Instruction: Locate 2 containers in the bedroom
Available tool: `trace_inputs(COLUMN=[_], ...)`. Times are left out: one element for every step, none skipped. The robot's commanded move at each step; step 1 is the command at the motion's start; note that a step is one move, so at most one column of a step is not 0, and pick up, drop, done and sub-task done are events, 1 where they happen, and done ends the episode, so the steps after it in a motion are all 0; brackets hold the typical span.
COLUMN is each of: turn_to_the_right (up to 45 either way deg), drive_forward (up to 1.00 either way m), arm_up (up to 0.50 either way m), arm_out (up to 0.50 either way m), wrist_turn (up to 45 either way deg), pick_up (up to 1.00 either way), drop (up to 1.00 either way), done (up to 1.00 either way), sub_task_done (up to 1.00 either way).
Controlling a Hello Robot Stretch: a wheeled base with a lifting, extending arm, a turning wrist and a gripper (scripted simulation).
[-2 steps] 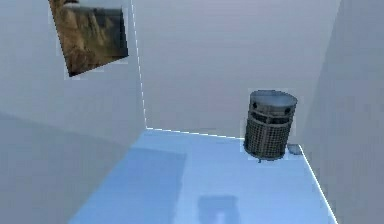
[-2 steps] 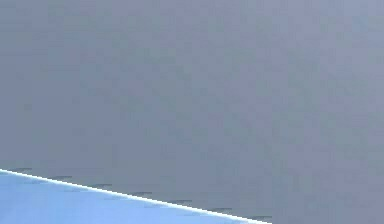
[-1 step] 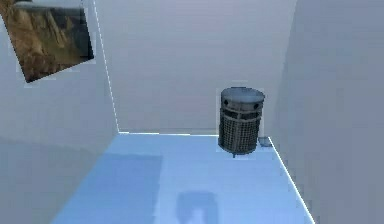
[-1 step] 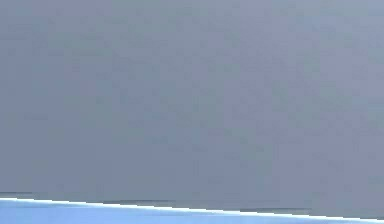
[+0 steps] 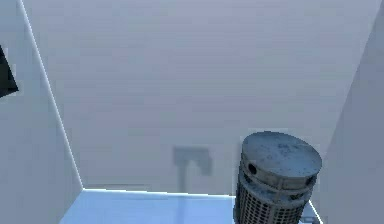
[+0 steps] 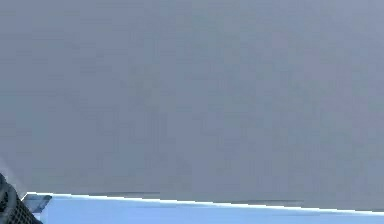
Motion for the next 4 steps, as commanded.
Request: trace_inputs(turn_to_the_right=[3.0,0.0,27.0,0.0], drive_forward=[0.0,0.25,0.0,0.0], arm_up=[0.0,0.0,0.0,0.0], arm_out=[0.0,0.0,0.0,0.0], wrist_turn=[0.0,0.0,0.0,0.0], pick_up=[0.0,0.0,0.0,0.0], drop=[0.0,0.0,0.0,0.0], done=[0.0,0.0,0.0,0.0], sub_task_done=[0.0,0.0,0.0,1.0])
